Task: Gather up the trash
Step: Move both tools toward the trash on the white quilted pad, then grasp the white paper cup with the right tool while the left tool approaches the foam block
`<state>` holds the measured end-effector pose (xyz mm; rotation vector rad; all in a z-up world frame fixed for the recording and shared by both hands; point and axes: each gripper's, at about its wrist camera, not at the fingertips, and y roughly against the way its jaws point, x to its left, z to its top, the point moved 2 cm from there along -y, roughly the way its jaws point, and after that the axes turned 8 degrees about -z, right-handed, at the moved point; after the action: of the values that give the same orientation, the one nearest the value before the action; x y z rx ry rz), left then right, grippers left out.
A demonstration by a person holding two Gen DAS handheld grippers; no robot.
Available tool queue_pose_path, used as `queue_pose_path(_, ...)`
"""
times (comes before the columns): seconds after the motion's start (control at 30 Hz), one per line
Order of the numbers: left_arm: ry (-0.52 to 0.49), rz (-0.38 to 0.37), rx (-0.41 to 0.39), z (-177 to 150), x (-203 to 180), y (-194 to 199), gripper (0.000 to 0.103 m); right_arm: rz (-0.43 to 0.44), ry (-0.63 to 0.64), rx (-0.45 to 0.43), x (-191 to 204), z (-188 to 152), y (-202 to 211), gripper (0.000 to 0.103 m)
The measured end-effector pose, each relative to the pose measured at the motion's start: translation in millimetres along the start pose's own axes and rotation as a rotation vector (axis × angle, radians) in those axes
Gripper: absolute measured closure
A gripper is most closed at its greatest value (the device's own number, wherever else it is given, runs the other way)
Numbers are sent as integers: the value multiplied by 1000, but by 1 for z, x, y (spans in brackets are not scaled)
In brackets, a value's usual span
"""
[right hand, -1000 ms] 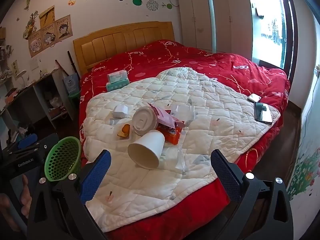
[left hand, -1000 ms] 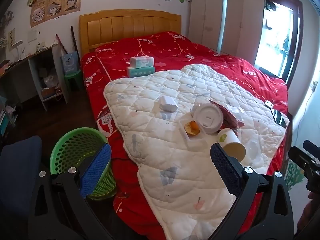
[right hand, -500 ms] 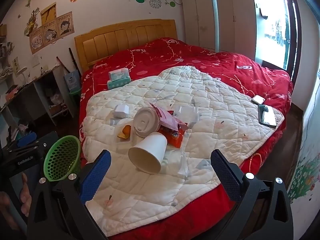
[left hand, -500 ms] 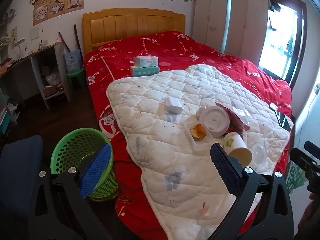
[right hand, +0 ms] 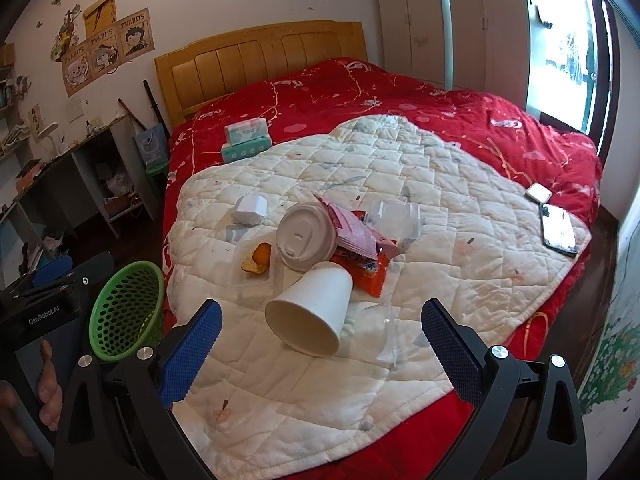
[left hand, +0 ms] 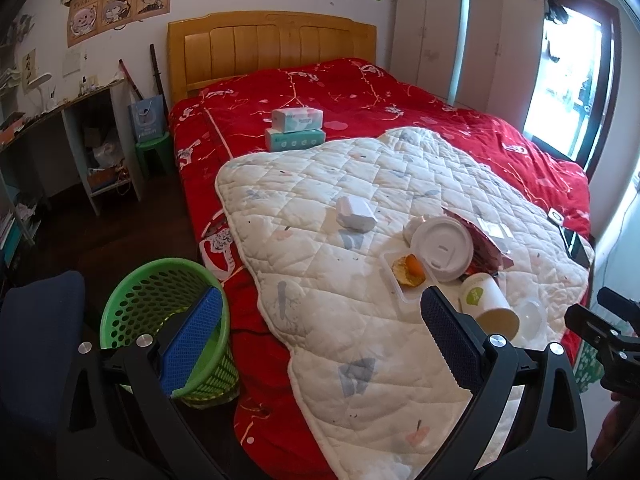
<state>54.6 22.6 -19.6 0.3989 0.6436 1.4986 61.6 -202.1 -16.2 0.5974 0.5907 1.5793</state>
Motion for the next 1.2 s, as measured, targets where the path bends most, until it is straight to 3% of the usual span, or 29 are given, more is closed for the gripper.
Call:
queue_pose_path(0.53, 23, 36, 23, 9, 20, -26, 8, 136, -30, 206, -5, 10, -71, 6)
queue_pose_path(0.87, 42, 51, 32, 9, 31, -35, 8, 211, -159, 357, -18, 16, -120, 7)
queue_pose_path(1.1, 55, 25, 54, 8, 32, -44, 12, 211, -184, 386, -17, 23, -134, 9)
queue_pose_path(1.2, 45, 23, 56, 8, 31, -47, 13, 226, -177, 394, -14, 24, -134, 16)
